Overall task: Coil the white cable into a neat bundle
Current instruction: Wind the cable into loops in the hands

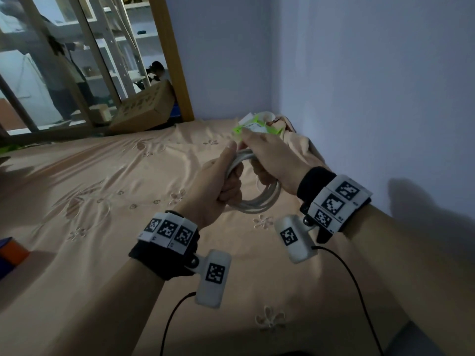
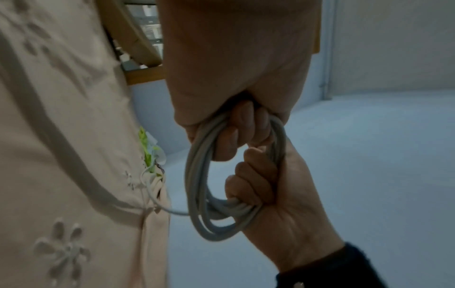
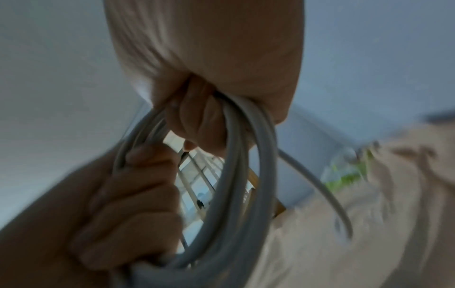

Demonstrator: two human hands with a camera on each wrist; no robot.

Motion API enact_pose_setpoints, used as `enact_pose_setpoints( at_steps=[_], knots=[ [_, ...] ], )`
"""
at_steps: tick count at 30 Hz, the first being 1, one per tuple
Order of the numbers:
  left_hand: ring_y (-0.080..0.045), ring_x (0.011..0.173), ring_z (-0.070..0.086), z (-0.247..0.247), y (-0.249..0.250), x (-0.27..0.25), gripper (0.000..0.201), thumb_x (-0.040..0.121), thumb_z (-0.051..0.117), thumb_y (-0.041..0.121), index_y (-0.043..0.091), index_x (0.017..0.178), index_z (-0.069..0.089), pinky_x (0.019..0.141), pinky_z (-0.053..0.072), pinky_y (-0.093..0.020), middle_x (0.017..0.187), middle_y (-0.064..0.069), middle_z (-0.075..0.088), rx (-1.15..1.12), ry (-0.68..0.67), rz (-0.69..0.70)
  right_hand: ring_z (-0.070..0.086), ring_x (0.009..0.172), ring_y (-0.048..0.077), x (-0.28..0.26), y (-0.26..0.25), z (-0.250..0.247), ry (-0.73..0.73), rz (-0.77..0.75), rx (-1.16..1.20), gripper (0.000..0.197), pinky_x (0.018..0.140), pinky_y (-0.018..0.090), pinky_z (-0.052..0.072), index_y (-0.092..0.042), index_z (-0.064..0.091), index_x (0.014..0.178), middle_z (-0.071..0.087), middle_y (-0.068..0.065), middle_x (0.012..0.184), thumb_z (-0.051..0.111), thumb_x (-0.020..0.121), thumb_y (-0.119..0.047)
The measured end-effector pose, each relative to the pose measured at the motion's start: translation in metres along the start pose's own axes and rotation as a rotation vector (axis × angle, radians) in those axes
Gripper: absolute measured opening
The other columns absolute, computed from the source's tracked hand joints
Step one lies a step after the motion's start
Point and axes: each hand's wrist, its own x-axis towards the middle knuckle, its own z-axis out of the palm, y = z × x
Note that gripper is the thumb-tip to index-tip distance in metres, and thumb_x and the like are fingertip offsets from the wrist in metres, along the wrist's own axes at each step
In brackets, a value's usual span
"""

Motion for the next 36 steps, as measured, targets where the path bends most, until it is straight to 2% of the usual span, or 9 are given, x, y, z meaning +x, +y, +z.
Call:
enact_pose_setpoints(
  at_steps=[3, 6, 12, 16, 22, 25, 29, 33, 36],
  knots=[
    [-0.012, 0.037, 0.016, 0.003, 0.005, -0.002, 0.055, 0.094, 0.045, 0.058, 0.015, 0.06, 0.046, 0.041, 0.015, -0.026, 0.048, 0.001, 0.019, 0.116, -0.027, -0.029, 0.035, 0.037, 0.015, -0.002, -0.005, 0.002, -0.03, -0.026, -0.231, 0.058, 0.039, 0.023, 0.028, -0.014, 0.05, 0.065, 0.041, 0.003, 0.049, 0.036, 0.098, -0.06],
    [-0.012, 0.037, 0.014, 0.004, 0.005, -0.002, 0.049, 0.098, 0.048, 0.048, 0.015, 0.062, 0.054, 0.041, 0.013, -0.027, 0.048, 0.002, 0.021, 0.046, 0.007, 0.03, 0.026, 0.041, 0.013, -0.001, -0.01, 0.0, -0.099, 0.059, -0.03, 0.06, 0.042, 0.025, 0.021, -0.013, 0.054, 0.081, 0.035, 0.002, 0.051, 0.027, 0.098, -0.064],
    [-0.011, 0.034, 0.014, 0.007, -0.001, -0.004, 0.051, 0.099, 0.043, 0.047, 0.015, 0.059, 0.04, 0.042, 0.011, -0.027, 0.043, 0.003, 0.018, -0.164, 0.099, 0.109, 0.019, 0.036, 0.008, -0.008, -0.001, -0.002, -0.067, 0.111, 0.386, 0.032, 0.036, 0.019, 0.017, -0.016, 0.053, 0.077, 0.028, -0.004, 0.046, 0.036, 0.102, -0.026],
    [-0.011, 0.035, 0.013, 0.008, -0.006, -0.01, 0.051, 0.099, 0.043, 0.049, 0.015, 0.06, 0.041, 0.045, 0.009, -0.03, 0.045, 0.002, 0.017, -0.13, 0.08, 0.11, 0.017, 0.033, 0.009, -0.009, 0.006, 0.001, -0.039, 0.146, 0.463, 0.028, 0.039, 0.018, 0.012, -0.017, 0.053, 0.075, 0.025, -0.005, 0.043, 0.038, 0.099, -0.016],
    [-0.012, 0.036, 0.019, 0.004, 0.007, -0.01, 0.053, 0.093, 0.046, 0.057, 0.012, 0.064, 0.048, 0.043, 0.014, -0.027, 0.045, 0.002, 0.026, 0.176, -0.036, -0.007, 0.032, 0.035, 0.011, -0.007, 0.0, 0.0, -0.084, -0.063, -0.129, 0.02, 0.035, 0.018, 0.023, -0.006, 0.059, 0.093, 0.046, 0.013, 0.06, 0.04, 0.098, -0.011],
    [-0.011, 0.036, 0.019, 0.005, 0.008, -0.01, 0.05, 0.095, 0.049, 0.051, 0.012, 0.065, 0.047, 0.039, 0.018, -0.023, 0.047, 0.002, 0.025, 0.181, -0.049, -0.007, 0.037, 0.036, 0.011, -0.004, -0.003, 0.0, -0.118, -0.083, -0.21, 0.022, 0.034, 0.019, 0.026, -0.014, 0.06, 0.089, 0.052, 0.018, 0.068, 0.04, 0.097, -0.011],
    [-0.011, 0.035, 0.017, 0.005, 0.007, -0.007, 0.046, 0.101, 0.047, 0.035, 0.013, 0.06, 0.046, 0.042, 0.012, -0.025, 0.043, 0.004, 0.023, 0.045, 0.04, 0.056, 0.033, 0.035, 0.009, -0.003, -0.003, -0.002, -0.09, 0.011, 0.003, 0.022, 0.037, 0.019, 0.024, -0.014, 0.057, 0.09, 0.043, 0.006, 0.055, 0.037, 0.098, -0.012],
    [-0.01, 0.034, 0.014, 0.007, 0.007, -0.005, 0.052, 0.101, 0.045, 0.033, 0.02, 0.051, 0.049, 0.041, 0.01, -0.026, 0.042, 0.004, 0.02, -0.181, 0.122, 0.105, 0.017, 0.035, 0.011, -0.007, 0.003, -0.006, -0.065, 0.14, 0.404, 0.035, 0.035, 0.021, 0.017, -0.016, 0.049, 0.066, 0.026, -0.003, 0.044, 0.039, 0.099, -0.021],
    [-0.009, 0.032, 0.012, 0.01, 0.0, -0.006, 0.055, 0.102, 0.042, 0.031, 0.02, 0.048, 0.045, 0.036, 0.012, -0.023, 0.039, 0.005, 0.019, -0.277, 0.155, 0.097, 0.014, 0.035, 0.009, -0.008, 0.009, -0.002, -0.04, 0.178, 0.518, 0.038, 0.036, 0.021, 0.012, -0.02, 0.045, 0.061, 0.024, -0.005, 0.044, 0.04, 0.099, -0.023]
  ],
)
